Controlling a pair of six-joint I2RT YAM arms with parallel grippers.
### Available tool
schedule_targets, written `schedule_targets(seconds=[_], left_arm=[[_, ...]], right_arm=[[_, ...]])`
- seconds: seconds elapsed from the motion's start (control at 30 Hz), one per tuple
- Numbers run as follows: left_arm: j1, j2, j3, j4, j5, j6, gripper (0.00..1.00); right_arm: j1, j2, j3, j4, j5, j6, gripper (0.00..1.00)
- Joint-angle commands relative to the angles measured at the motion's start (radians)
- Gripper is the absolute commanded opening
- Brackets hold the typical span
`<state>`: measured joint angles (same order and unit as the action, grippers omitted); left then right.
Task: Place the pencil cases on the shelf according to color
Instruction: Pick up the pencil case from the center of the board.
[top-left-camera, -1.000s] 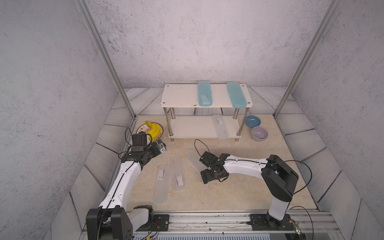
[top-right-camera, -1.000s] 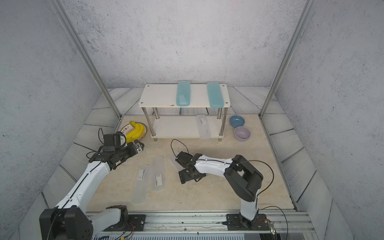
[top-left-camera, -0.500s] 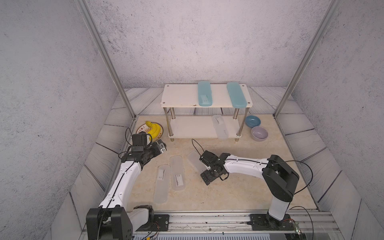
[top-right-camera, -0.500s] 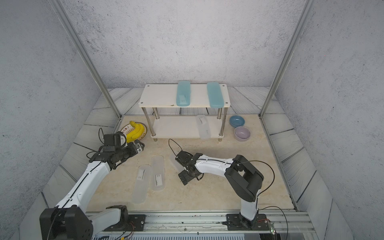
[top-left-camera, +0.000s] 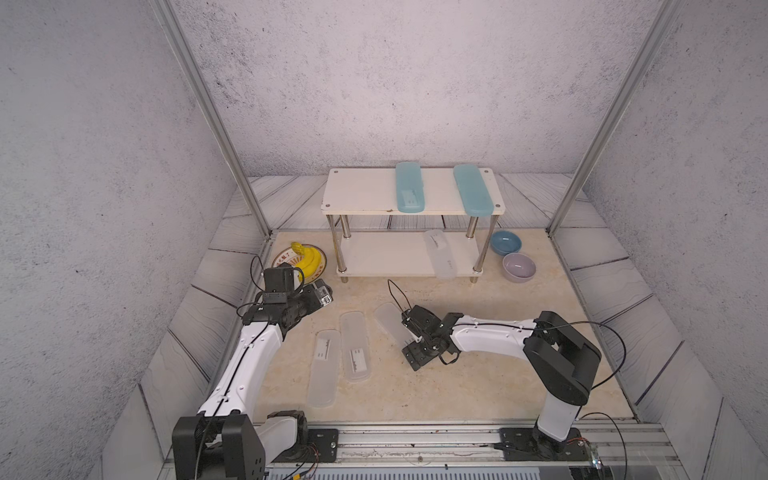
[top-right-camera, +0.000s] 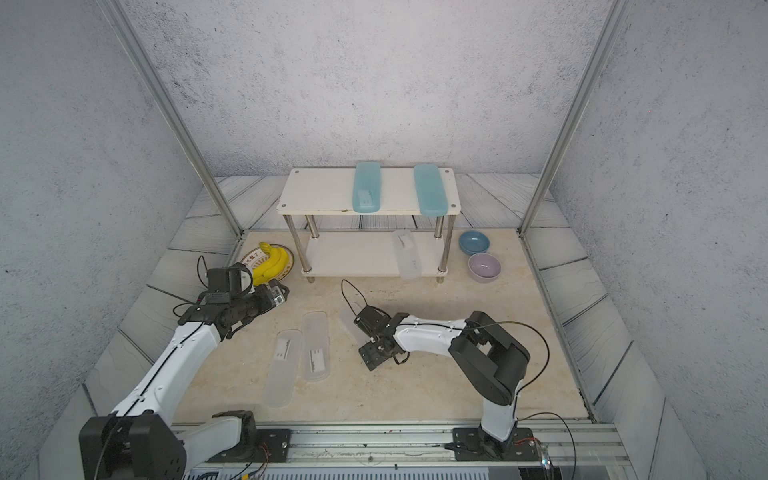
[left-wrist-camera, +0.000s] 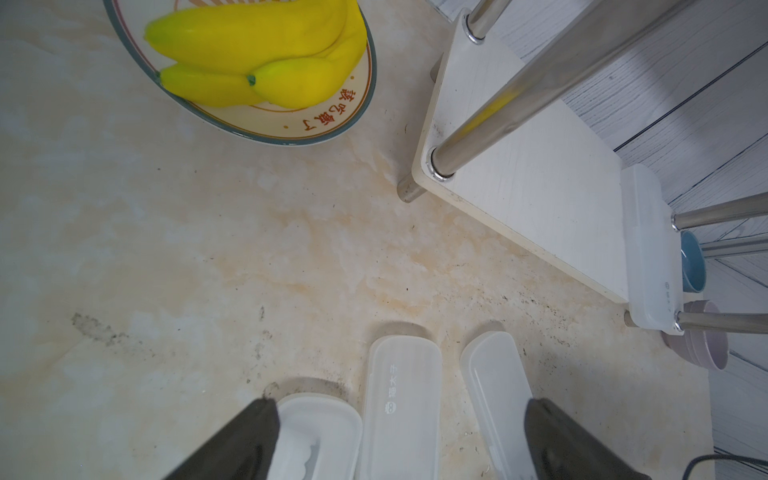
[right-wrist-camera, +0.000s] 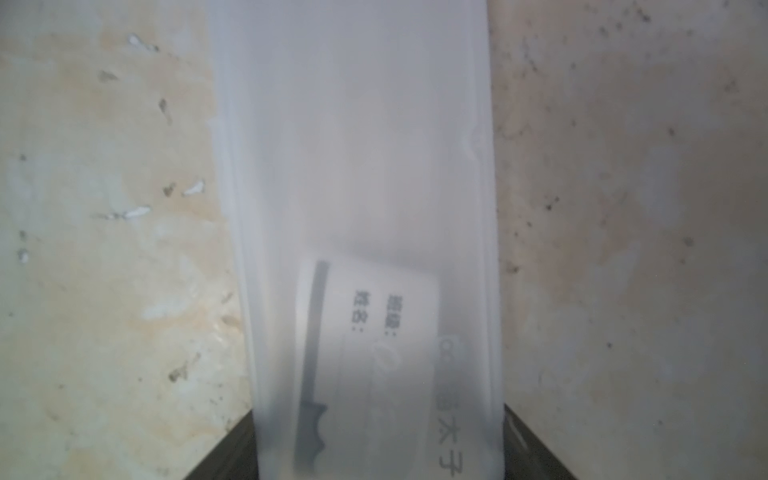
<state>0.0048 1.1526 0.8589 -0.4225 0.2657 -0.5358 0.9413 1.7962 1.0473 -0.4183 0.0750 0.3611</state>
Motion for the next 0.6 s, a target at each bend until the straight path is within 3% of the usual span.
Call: schedule_targets(seconds=[0.0,0.1,0.37,0.57], left_arm=[[0.007,-0.014,-0.014,-0.003,-0.008,0.022,0.99],[0.007,-0.014,-0.013,-0.004,-0.005,0.021,0.99],[0.007,-0.025,-0.021,0.002,-0.006,0.018,0.99],[0.007,-0.032,-0.020,-0.002,-0.005,0.017,0.99]], right_arm=[[0.003,0.044,-0.047,0.011,-0.026,0.027,0.90],[0.005,0.046,-0.045,0.011,-0.021,0.023,0.86],[0.010,-0.090,-0.117,0.044,0.065,0.063,0.55],[0.010,-0.250,-0.150,0.043,0.179,0.136,0.51]])
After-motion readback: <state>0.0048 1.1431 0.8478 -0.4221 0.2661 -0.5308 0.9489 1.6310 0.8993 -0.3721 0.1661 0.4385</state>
